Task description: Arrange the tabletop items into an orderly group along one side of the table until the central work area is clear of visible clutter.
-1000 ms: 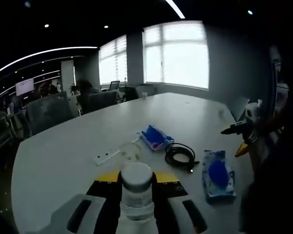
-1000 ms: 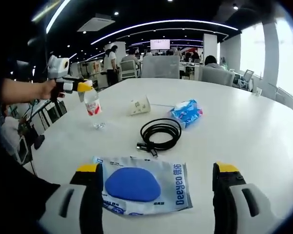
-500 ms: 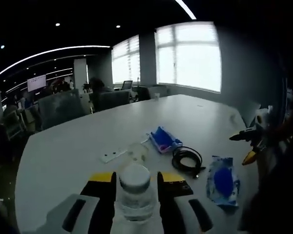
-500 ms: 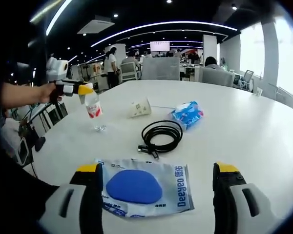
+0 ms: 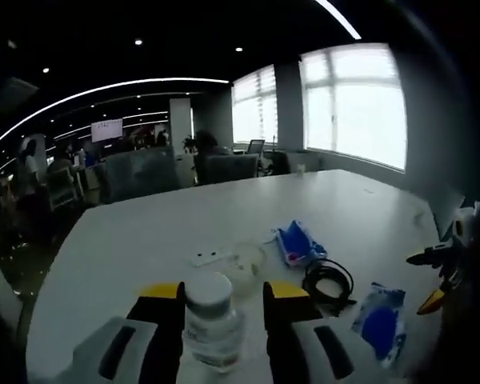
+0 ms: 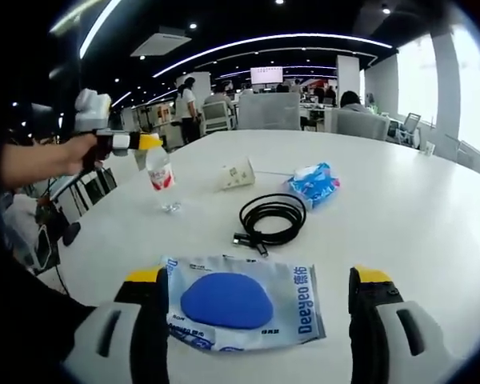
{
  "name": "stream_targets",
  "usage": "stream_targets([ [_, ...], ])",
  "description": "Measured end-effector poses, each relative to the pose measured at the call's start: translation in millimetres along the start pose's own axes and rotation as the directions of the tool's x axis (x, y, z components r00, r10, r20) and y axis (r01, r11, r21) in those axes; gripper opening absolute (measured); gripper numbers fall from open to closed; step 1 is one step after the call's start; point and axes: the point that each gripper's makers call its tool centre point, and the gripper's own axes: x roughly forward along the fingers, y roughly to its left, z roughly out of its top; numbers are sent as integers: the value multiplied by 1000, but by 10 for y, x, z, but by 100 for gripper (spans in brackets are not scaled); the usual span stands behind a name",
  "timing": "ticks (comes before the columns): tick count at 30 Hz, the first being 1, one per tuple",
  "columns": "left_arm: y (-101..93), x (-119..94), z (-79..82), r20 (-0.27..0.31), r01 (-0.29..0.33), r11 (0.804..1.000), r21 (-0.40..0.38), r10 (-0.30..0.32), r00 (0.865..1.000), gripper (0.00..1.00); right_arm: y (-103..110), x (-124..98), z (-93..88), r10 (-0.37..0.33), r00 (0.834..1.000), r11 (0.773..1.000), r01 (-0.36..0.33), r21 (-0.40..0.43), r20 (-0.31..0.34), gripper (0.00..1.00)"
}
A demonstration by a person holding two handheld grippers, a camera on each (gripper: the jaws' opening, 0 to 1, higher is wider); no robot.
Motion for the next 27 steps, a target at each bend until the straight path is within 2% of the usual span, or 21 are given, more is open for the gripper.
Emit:
stream_targets([
  [4,22,-17,11,18,-73,997,1,73,997,37,-6,-22,-23,9,1000,1000,-9,0,-2,90],
  [8,19,-69,22,32,-157,988,13,157,987,37,-20,-35,-41,14,1000,1000,-14,4,-5,90],
  [11,101,-101,14,41,-221,975,14,221,975,37,-26,-48,-56,20,1000,1000,-20,0,-7,90],
  [17,149,-110,13,48,-308,949,-65,311,949,34,-83,-87,-95,27,1000,1000,-27,-1,-16,89],
  [18,174,-122,-6,44,-331,939,-91,336,941,34,-93,-92,-98,28,999,1000,-28,-2,-17,89],
  [22,177,-102,-28,48,-334,935,-122,342,938,31,-154,-101,-101,27,999,1000,-27,-5,-19,89],
  [27,158,-66,-11,72,-322,942,-94,329,941,26,-191,-80,-107,30,999,1000,-30,-3,-21,89],
])
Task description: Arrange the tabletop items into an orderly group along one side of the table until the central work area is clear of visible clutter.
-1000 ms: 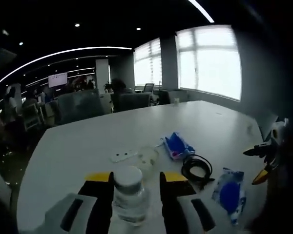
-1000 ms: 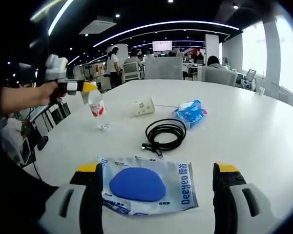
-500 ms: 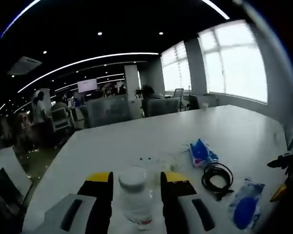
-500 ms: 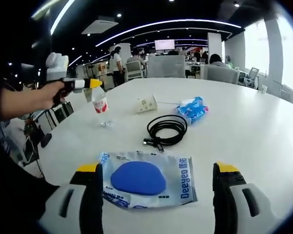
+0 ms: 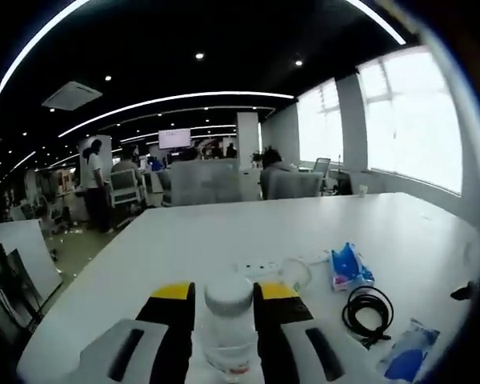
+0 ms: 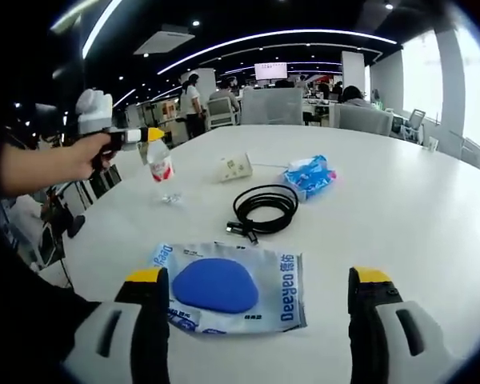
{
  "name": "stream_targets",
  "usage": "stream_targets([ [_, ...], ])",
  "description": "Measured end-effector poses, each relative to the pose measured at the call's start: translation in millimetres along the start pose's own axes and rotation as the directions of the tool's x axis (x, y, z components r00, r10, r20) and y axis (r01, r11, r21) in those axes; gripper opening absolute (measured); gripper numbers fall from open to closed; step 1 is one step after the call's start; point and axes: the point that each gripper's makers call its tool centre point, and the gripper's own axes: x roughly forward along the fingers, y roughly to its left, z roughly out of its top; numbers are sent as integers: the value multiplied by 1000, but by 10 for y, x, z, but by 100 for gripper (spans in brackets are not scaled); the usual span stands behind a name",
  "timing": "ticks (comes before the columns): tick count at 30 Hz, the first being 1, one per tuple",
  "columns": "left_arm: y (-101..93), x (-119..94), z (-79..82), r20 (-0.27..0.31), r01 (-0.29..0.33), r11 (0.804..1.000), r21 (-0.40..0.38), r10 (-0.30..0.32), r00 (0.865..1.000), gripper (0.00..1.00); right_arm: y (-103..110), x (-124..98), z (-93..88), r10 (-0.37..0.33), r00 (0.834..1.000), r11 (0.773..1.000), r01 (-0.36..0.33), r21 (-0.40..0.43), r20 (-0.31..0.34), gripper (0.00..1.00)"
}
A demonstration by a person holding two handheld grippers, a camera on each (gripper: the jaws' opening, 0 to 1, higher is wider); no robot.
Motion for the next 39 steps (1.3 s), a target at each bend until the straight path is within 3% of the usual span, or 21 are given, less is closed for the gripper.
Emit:
stream_targets([
  [4,-48,8,-1,4,12,1000,21,-12,1000,23,-8,35,-18,5,1000,1000,-5,-1,-9,88],
  [17,-36,36,-5,-6,28,999,-30,-28,1000,19,-58,65,-16,-6,1000,1000,6,17,-2,88],
  [27,-85,28,11,-52,130,991,-44,-132,990,18,-79,53,-3,-16,1000,1000,16,23,5,88],
  [33,-78,98,16,-84,227,974,-14,-228,970,18,-81,56,7,-15,1000,1000,15,21,7,88],
  [37,-171,116,81,-87,323,946,37,-319,944,18,-78,60,23,-16,1000,1000,15,22,10,88],
  [39,-227,126,140,-89,380,923,60,-374,923,18,-70,63,27,-14,1000,1000,14,19,9,88],
])
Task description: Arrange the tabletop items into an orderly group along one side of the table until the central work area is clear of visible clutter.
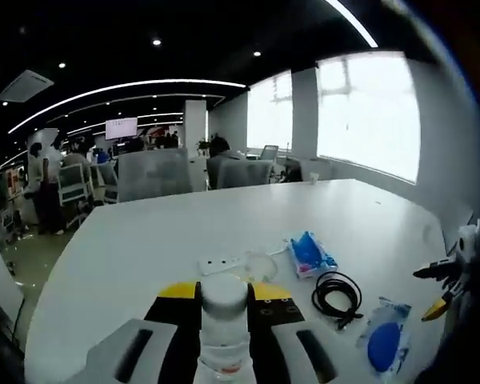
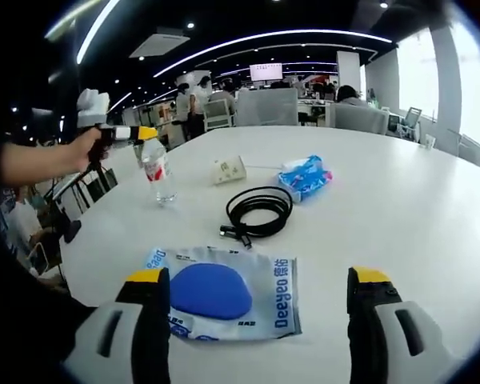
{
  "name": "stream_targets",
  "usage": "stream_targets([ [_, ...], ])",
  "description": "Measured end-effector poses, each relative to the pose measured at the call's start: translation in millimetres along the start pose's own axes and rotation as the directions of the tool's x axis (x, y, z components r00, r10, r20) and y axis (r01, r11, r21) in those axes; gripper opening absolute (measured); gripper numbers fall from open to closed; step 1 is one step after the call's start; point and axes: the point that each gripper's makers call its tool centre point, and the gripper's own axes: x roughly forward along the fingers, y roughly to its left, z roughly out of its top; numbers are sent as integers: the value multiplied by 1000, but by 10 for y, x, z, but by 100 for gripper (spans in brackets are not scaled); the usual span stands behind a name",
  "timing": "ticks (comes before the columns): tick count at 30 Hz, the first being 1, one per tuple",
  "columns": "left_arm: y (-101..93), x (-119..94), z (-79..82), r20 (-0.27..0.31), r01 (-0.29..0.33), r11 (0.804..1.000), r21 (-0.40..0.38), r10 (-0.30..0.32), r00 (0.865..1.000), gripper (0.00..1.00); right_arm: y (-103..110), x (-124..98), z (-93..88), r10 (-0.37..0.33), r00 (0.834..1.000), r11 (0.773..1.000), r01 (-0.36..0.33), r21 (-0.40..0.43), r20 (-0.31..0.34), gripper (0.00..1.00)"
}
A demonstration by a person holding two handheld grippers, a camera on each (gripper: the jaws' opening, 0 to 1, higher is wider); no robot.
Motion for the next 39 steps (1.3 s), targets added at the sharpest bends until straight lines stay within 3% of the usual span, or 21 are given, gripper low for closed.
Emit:
stream_targets([
  [3,-37,22,94,1,76,997,14,-76,997,18,7,7,9,-1,1000,1000,1,-2,0,88],
  [9,55,117,157,-15,150,987,56,-149,989,18,-4,3,27,-13,1000,1000,13,1,4,88],
  [15,11,106,122,-58,252,959,130,-246,968,18,-17,-17,30,-28,1000,1000,28,4,2,88],
  [28,-121,53,97,-80,348,923,167,-339,937,18,99,9,78,-26,1000,1000,26,-12,-3,88],
  [39,-27,61,-48,-117,373,916,146,-358,926,19,144,26,75,-20,1000,999,20,-26,-13,88],
])
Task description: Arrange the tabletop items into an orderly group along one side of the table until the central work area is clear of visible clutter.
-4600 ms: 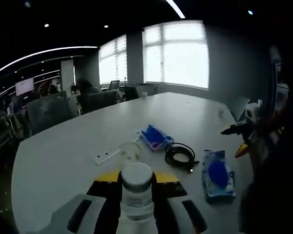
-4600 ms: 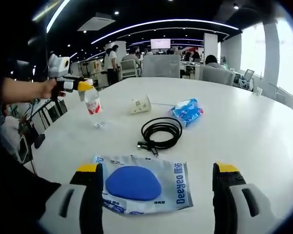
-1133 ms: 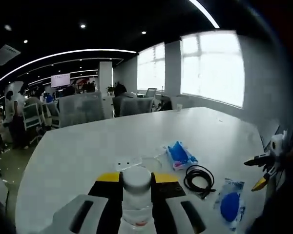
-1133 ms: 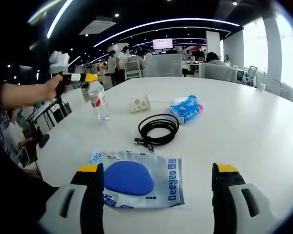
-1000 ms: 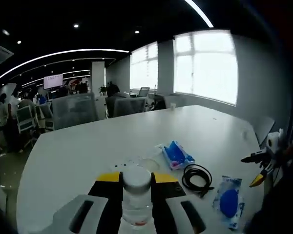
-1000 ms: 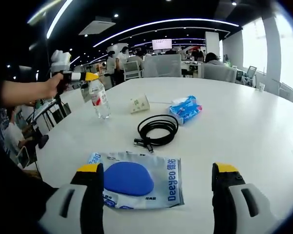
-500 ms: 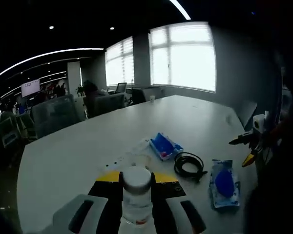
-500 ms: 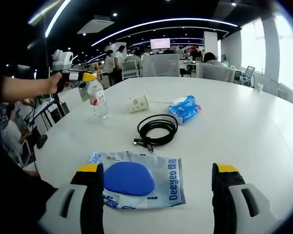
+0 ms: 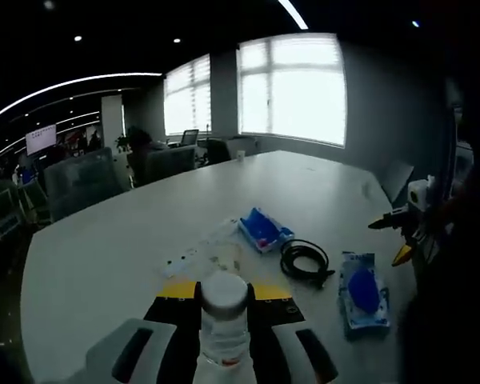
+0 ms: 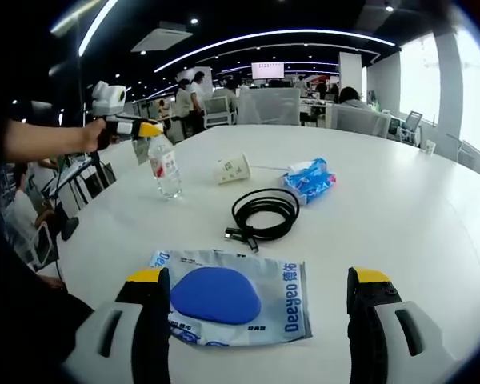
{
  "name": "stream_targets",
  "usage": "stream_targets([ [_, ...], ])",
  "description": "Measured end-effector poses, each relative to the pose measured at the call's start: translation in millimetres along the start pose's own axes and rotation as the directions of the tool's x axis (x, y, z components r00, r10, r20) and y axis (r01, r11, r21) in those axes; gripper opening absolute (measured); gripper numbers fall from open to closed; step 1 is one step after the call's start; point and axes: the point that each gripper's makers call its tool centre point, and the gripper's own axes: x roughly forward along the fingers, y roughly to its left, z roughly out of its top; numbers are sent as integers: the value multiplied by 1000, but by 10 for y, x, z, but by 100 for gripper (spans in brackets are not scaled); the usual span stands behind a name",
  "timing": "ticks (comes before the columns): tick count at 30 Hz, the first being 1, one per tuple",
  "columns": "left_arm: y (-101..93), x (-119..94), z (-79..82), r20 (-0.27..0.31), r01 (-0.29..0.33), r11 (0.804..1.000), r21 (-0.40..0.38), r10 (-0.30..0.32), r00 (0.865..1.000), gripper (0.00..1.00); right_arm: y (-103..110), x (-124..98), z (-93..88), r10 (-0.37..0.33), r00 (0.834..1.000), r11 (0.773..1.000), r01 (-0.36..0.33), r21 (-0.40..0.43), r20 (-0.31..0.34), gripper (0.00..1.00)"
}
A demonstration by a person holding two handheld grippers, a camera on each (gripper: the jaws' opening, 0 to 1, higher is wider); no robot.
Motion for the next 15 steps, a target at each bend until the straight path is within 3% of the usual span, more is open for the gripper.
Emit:
stream_targets([
  [7,-67,-18,50,21,9,1000,8,-9,1000,20,30,23,-9,5,1000,1000,-5,-1,-6,88],
  [15,83,-20,-2,45,13,1000,22,-14,999,21,33,39,-15,9,1000,1000,-9,3,-9,88],
])
